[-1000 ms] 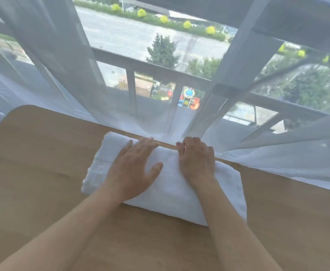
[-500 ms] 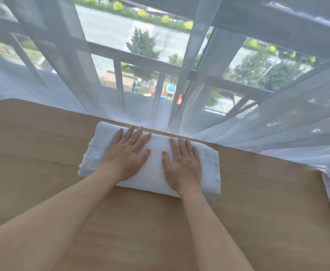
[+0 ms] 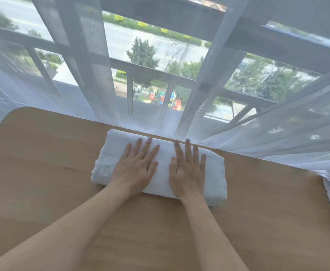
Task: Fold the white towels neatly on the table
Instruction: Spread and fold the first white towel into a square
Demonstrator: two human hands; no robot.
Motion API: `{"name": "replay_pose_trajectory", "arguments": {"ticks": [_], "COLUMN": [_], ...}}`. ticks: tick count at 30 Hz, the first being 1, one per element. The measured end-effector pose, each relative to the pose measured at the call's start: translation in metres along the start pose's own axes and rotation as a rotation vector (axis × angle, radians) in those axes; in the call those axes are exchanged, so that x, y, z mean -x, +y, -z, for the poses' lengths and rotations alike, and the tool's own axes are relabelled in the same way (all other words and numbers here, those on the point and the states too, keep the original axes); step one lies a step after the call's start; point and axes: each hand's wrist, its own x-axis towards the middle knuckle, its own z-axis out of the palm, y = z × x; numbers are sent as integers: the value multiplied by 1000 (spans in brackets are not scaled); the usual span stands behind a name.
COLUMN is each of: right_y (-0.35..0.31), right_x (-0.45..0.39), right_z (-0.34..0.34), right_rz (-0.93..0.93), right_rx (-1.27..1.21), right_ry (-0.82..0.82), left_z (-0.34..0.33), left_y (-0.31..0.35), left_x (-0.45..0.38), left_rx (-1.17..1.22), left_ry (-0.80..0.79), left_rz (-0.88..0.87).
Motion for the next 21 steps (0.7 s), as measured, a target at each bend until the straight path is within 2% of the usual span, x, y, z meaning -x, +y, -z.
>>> {"name": "replay_pose_trajectory", "arguments": {"ticks": [3, 9, 13, 19, 21], "right_y": [-10, 23, 47, 50, 46], "right_x": [5, -4, -1, 4, 7], "right_z": [-15, -14, -7, 6, 6], "right_rz": [44, -61, -243, -380, -488], "right_rx": [28, 62, 94, -86, -176], "right_ry": [-57, -60, -94, -52, -28], "left_z": [-4, 3, 1, 2, 6], "left_y": [-3, -45, -49, -49, -51], "left_x": [1, -9, -5, 1, 2], "left_rx": [-75, -99, 15, 312, 390], "left_ry": [-13, -24, -11, 96, 134], "left_rz": [-88, 88, 289, 650, 727]}}
